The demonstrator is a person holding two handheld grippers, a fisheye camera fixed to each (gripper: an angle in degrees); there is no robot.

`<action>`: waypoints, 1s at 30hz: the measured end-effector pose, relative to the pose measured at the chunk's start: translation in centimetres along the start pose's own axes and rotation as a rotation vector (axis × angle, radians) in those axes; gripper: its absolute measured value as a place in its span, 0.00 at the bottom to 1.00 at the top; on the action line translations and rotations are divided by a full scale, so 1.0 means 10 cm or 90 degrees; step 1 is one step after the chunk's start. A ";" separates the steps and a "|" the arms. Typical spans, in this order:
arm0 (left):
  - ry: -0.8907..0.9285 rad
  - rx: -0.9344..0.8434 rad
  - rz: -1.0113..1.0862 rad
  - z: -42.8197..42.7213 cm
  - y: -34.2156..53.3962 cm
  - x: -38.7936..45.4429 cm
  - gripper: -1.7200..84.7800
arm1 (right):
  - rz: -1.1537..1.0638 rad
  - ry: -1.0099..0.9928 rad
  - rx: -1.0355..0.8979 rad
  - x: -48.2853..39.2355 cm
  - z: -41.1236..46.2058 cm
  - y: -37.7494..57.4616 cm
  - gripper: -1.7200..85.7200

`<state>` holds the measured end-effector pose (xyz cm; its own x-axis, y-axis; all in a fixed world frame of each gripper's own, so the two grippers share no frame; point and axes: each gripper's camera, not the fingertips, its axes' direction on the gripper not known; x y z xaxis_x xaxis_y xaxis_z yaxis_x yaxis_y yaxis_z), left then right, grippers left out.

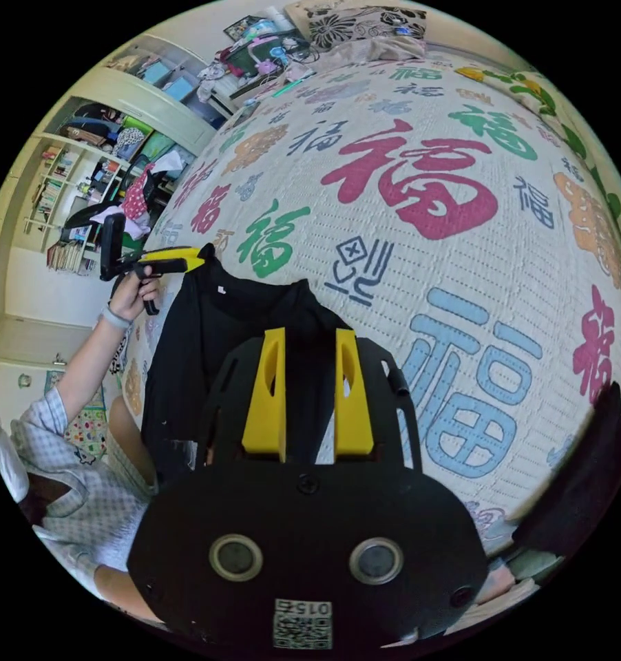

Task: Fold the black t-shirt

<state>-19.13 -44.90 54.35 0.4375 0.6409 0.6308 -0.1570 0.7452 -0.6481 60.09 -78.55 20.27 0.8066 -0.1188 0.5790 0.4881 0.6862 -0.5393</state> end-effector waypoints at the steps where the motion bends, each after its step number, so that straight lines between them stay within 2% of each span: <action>1: -0.014 -0.037 0.001 0.13 -0.06 0.02 0.09 | -0.015 0.002 -0.014 -0.04 0.03 0.02 0.12; 2: -0.048 -0.038 0.026 0.13 -0.06 0.09 0.07 | -0.025 0.008 -0.019 -0.07 0.04 0.03 0.10; 4: -0.039 -0.061 0.072 0.15 -0.08 0.18 0.04 | -0.052 0.063 -0.044 -0.17 0.05 0.10 0.06; 7: -0.031 -0.076 0.084 0.10 -0.07 0.21 0.02 | -0.071 0.055 -0.056 -0.20 -0.06 0.20 0.03; 12: -0.072 -0.038 0.076 -0.10 -0.10 0.30 0.02 | -0.043 0.044 -0.001 -0.19 -0.37 0.43 0.02; 18: -0.133 -0.006 0.095 -0.36 -0.26 0.60 0.02 | -0.028 0.109 0.041 -0.41 -0.86 0.53 0.01; 20: -0.150 0.040 0.088 -0.50 -0.27 0.68 0.02 | -0.020 0.129 0.072 -0.46 -1.02 0.60 0.01; 24: -0.140 0.123 0.080 -0.73 -0.12 0.77 0.02 | 0.020 0.115 0.159 -0.50 -1.43 0.85 0.02; 30: -0.063 0.165 0.147 -1.05 0.67 0.97 0.01 | -0.047 0.052 0.178 -0.77 -1.66 1.70 0.02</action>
<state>-6.65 -35.65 51.68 0.2790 0.8027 0.5271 -0.4669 0.5931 -0.6559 67.73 -77.85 -3.49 0.8020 -0.2257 0.5531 0.4453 0.8429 -0.3019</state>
